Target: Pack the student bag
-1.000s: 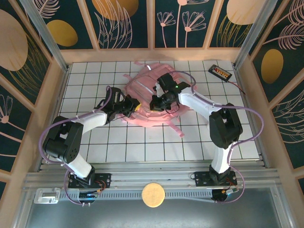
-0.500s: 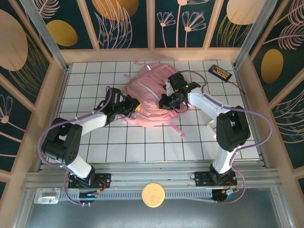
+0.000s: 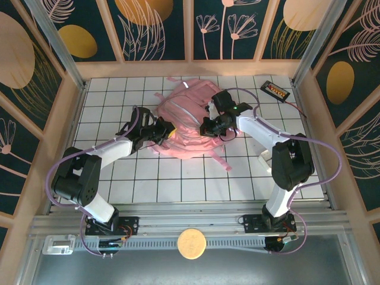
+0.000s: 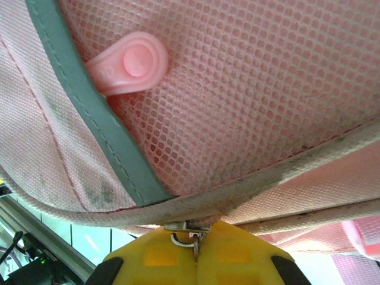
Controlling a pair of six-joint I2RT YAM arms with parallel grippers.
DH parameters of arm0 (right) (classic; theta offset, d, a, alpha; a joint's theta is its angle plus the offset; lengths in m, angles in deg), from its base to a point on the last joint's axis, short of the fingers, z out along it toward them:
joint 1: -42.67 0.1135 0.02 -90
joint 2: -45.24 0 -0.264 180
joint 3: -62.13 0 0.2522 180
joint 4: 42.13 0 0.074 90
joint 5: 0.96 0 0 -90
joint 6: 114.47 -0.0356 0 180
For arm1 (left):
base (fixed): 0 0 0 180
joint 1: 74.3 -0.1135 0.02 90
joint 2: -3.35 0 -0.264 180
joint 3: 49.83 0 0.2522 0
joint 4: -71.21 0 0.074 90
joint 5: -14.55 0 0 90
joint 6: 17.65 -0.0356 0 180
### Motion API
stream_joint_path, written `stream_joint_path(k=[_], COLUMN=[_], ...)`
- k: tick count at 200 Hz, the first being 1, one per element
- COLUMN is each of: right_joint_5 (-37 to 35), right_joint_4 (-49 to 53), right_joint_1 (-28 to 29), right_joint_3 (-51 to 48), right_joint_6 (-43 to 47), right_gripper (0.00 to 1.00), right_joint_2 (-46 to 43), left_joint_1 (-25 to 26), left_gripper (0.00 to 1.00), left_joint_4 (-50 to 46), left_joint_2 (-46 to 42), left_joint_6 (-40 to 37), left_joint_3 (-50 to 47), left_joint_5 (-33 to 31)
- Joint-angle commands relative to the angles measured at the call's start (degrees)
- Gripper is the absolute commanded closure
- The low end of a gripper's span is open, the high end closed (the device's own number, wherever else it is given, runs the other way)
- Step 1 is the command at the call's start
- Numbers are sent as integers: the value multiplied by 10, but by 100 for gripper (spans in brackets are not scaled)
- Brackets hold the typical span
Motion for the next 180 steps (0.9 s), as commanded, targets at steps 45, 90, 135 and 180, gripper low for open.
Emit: stream_joint_path(k=[45, 90, 135, 180], right_joint_5=[-75, -71, 41, 7], right_joint_4=[37, 39, 37, 34], right_joint_1=[-91, -126, -127, -127], right_joint_3=[15, 47, 59, 32], right_joint_6=[60, 73, 143, 149], right_gripper=[100, 100, 100, 84], right_joint_2=[-5, 28, 35, 19], left_joint_1=[-21, -21, -25, -30], left_gripper=[100, 100, 100, 100], left_joint_4=[-12, -15, -19, -19], left_joint_2=[-25, -31, -28, -22], left_joint_6=[-21, -23, -28, -30], left_joint_3=[-22, -31, -28, -22], left_joint_5=[5, 9, 12, 18])
